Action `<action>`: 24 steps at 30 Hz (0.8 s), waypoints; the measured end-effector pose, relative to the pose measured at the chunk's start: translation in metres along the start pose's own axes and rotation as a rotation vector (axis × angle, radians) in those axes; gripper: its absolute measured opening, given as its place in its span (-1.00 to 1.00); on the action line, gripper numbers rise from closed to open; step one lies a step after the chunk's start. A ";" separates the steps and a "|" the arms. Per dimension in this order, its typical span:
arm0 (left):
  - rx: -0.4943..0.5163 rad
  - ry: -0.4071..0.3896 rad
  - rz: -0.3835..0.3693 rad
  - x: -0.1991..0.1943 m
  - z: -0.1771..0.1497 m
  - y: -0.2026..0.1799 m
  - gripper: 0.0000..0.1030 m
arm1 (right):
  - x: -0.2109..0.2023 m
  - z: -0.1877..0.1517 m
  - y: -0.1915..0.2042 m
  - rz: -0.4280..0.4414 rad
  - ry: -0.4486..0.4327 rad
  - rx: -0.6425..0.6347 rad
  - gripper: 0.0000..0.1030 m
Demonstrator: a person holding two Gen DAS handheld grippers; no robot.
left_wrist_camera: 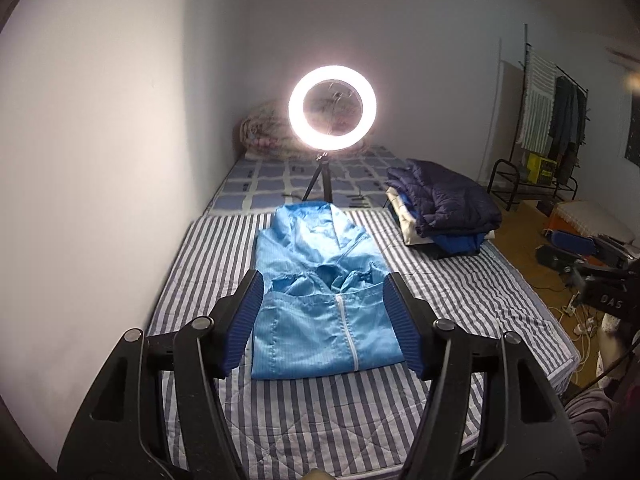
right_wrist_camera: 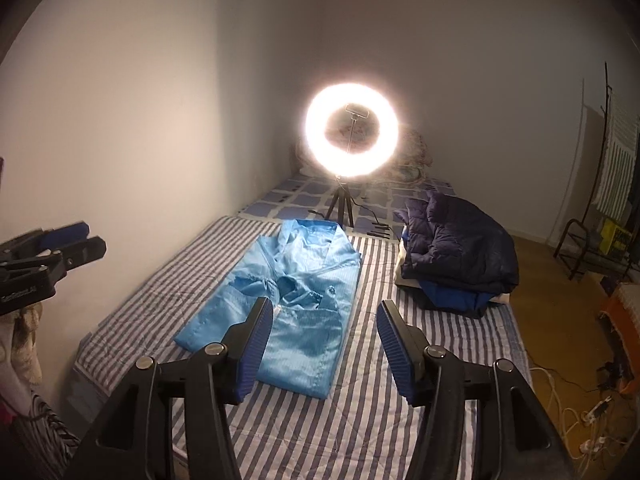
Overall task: Fold large clothes
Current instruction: 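Grasp the collar end of the folded coat with both grippers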
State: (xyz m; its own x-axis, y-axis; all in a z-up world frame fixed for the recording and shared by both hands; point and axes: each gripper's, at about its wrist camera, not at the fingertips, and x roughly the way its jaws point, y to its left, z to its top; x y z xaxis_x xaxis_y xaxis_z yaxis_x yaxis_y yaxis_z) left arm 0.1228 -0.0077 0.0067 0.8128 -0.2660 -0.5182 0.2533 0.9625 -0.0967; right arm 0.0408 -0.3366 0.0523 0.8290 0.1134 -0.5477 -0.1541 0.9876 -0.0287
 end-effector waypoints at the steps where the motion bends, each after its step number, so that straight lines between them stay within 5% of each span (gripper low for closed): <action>1: -0.018 0.014 -0.008 0.007 0.002 0.007 0.25 | 0.007 0.002 -0.006 0.007 0.002 0.003 0.10; 7: -0.128 0.116 -0.057 0.072 0.022 0.062 0.24 | 0.051 0.012 -0.039 0.063 0.040 0.058 0.10; 14: -0.141 0.204 -0.097 0.163 0.048 0.107 0.24 | 0.133 0.032 -0.058 0.142 0.125 0.065 0.09; 24: -0.193 0.283 -0.165 0.340 0.087 0.157 0.24 | 0.317 0.077 -0.061 0.232 0.207 0.055 0.08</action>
State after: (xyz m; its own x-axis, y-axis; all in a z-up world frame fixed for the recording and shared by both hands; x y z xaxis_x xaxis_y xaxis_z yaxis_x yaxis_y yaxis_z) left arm 0.4840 0.0481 -0.1107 0.5856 -0.4191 -0.6939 0.2432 0.9074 -0.3428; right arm 0.3544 -0.3526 -0.0554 0.6472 0.3175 -0.6930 -0.2921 0.9431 0.1592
